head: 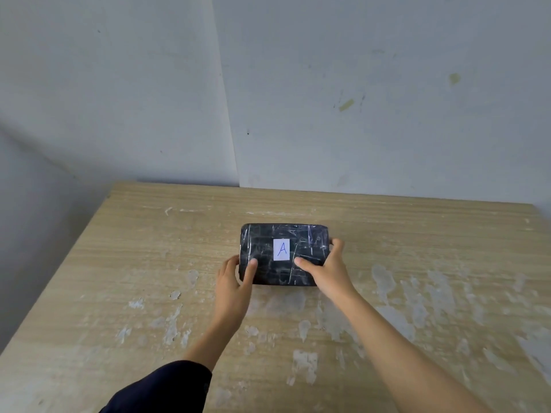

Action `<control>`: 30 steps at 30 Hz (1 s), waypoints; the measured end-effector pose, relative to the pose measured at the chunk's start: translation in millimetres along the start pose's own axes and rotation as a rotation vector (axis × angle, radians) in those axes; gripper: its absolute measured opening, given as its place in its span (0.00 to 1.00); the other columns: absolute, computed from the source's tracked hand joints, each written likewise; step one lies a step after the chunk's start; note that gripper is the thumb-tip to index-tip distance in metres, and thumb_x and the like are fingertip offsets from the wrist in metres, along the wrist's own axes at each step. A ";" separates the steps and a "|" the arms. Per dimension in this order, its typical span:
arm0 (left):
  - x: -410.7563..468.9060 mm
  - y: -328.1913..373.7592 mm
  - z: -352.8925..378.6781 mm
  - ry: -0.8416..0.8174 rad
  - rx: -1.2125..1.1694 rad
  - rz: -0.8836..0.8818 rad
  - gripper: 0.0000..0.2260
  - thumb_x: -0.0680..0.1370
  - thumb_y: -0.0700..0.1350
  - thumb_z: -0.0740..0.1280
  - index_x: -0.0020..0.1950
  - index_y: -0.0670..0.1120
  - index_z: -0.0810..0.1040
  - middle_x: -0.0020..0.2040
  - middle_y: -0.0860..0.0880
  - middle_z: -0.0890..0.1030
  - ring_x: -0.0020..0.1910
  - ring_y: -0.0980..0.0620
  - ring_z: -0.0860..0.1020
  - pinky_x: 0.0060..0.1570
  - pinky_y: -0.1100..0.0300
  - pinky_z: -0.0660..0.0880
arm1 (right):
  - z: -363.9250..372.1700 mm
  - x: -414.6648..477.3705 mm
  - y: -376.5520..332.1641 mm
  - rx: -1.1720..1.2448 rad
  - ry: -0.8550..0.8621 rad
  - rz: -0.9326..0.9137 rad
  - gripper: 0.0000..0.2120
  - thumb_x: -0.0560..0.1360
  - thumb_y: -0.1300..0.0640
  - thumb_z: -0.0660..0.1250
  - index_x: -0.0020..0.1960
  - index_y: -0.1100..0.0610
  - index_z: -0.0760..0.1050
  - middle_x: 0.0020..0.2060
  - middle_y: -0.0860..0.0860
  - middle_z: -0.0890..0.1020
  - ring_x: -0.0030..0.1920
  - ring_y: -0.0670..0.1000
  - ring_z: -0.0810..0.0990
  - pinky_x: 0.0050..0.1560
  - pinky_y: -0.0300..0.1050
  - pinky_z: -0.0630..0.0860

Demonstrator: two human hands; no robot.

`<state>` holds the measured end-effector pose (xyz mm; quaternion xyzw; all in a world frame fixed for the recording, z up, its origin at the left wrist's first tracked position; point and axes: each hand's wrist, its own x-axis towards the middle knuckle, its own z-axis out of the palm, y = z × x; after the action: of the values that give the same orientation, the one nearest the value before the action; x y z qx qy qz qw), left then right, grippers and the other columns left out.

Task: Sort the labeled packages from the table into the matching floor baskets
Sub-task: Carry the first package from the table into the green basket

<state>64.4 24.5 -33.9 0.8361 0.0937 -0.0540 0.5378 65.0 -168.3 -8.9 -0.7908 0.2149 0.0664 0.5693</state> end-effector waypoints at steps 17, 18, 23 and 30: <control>-169.4 107.7 179.6 -0.160 -0.067 0.197 0.15 0.75 0.58 0.65 0.56 0.51 0.72 0.41 0.52 0.80 0.38 0.62 0.78 0.36 0.66 0.74 | -255.7 -136.4 105.8 0.224 0.117 0.053 0.34 0.67 0.50 0.76 0.64 0.48 0.59 0.56 0.48 0.78 0.55 0.52 0.80 0.60 0.56 0.77; -181.0 115.1 196.7 -0.201 -0.082 0.187 0.16 0.75 0.58 0.65 0.58 0.50 0.72 0.42 0.50 0.80 0.39 0.57 0.80 0.39 0.59 0.77 | -275.6 -145.0 114.3 0.241 0.141 0.061 0.32 0.67 0.50 0.76 0.63 0.49 0.60 0.55 0.48 0.78 0.55 0.52 0.80 0.59 0.55 0.77; -226.3 154.6 278.9 -0.412 -0.072 0.208 0.17 0.76 0.58 0.63 0.61 0.51 0.71 0.43 0.48 0.80 0.38 0.52 0.79 0.40 0.56 0.75 | -371.0 -174.2 147.5 0.214 0.343 0.053 0.34 0.63 0.46 0.77 0.62 0.52 0.63 0.55 0.50 0.77 0.51 0.50 0.79 0.49 0.45 0.76; -247.6 218.4 396.7 -0.560 0.019 0.306 0.19 0.75 0.60 0.63 0.61 0.53 0.70 0.46 0.50 0.82 0.41 0.52 0.82 0.40 0.58 0.76 | -481.9 -163.4 187.6 0.185 0.502 0.005 0.44 0.60 0.47 0.80 0.66 0.52 0.57 0.58 0.52 0.74 0.55 0.52 0.77 0.57 0.51 0.76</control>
<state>-126.4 -448.8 42.7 0.7980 -0.1853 -0.2012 0.5369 -227.0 -621.5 50.0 -0.7266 0.3565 -0.1502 0.5678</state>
